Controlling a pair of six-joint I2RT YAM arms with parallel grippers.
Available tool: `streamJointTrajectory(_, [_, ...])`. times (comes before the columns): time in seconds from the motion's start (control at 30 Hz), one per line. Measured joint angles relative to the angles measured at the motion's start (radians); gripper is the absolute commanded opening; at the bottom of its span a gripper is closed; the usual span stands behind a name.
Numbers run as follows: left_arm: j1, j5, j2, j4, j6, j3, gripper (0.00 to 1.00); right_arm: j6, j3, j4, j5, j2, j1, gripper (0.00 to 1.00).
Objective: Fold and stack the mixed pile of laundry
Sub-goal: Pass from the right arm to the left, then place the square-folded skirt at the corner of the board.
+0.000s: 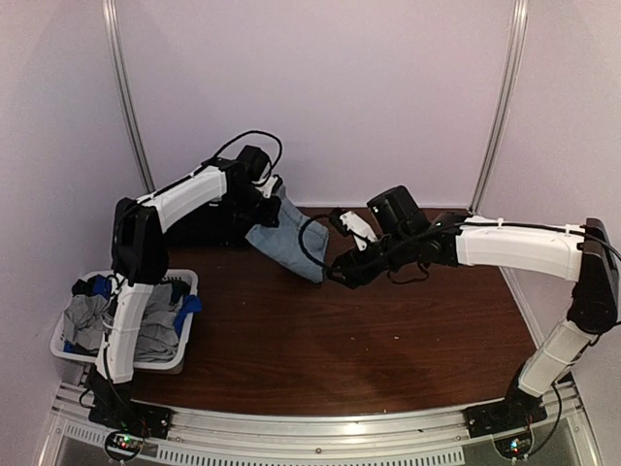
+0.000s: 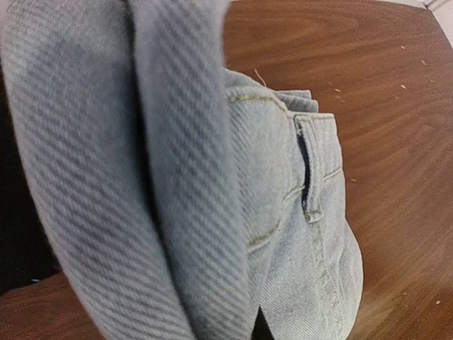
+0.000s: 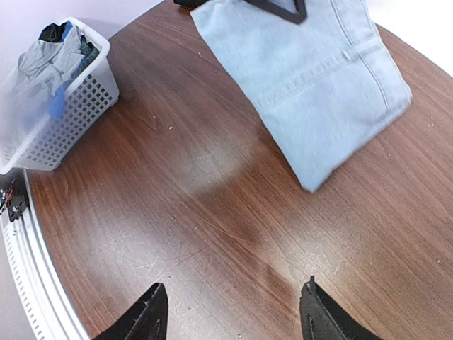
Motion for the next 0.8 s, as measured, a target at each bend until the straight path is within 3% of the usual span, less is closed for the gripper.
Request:
streamJointTrajectory(0.23, [0.126,-0.071,0.021,-0.054,0.111,0.093,0.0,0.031,-0.035,-0.022,0.016,-0.005,0.0,0.64])
streamJointTrajectory(0.4, [0.152,-0.073,0.021,-0.047,0.167,0.148,0.0,0.044,-0.032,-0.027,0.02,-0.001,0.0,0.64])
streamJointTrajectory(0.8, [0.19,0.048,0.021,0.029,0.225,0.213,0.0,0.044,0.016,-0.058,0.032,0.051,-0.001,0.64])
